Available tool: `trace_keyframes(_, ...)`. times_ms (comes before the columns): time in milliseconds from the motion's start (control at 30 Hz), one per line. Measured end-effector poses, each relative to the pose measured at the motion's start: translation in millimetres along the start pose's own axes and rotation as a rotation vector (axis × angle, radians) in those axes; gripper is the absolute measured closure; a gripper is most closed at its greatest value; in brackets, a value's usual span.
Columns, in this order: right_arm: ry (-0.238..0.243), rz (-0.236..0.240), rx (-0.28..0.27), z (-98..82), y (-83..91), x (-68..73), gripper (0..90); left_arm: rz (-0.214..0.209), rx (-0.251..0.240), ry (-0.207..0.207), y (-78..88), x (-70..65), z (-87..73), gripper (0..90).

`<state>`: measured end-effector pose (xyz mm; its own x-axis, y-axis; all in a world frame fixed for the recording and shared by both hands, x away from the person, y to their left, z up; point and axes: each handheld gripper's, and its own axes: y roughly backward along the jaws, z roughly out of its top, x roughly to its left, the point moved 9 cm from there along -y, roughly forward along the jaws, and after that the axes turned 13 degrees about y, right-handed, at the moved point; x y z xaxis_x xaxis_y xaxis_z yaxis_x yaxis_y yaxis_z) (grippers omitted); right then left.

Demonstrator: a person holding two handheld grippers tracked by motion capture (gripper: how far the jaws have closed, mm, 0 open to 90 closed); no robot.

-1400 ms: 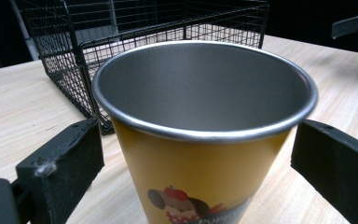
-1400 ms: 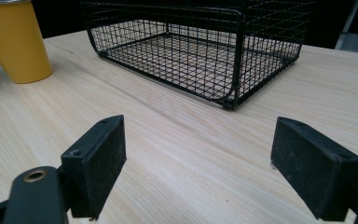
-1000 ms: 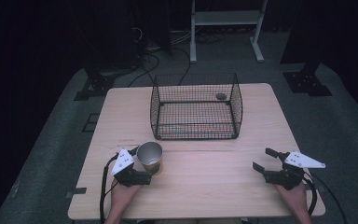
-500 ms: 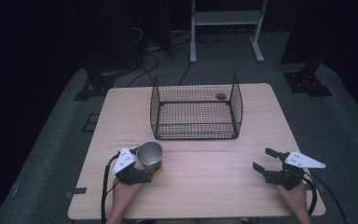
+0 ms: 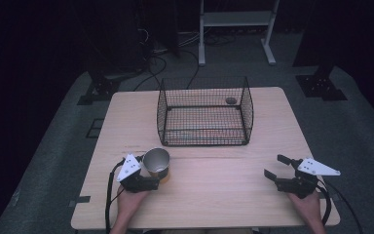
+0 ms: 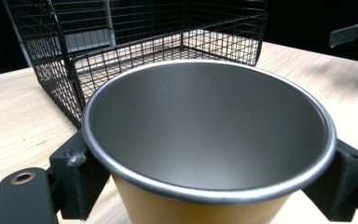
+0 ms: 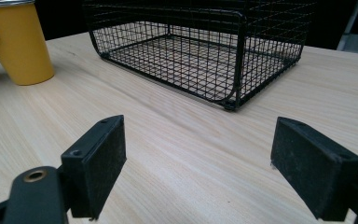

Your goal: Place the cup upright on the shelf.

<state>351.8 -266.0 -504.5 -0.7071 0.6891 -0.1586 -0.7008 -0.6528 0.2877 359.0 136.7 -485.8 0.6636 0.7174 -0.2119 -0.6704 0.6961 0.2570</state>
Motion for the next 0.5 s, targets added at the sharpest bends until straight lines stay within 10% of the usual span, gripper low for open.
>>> trace_keyframes(500, 0.003, 0.001, 0.001, -0.2, -0.4, 0.1, 16.8, -0.049, -0.032, -0.003, -0.4, -11.4, 22.9, 13.3)
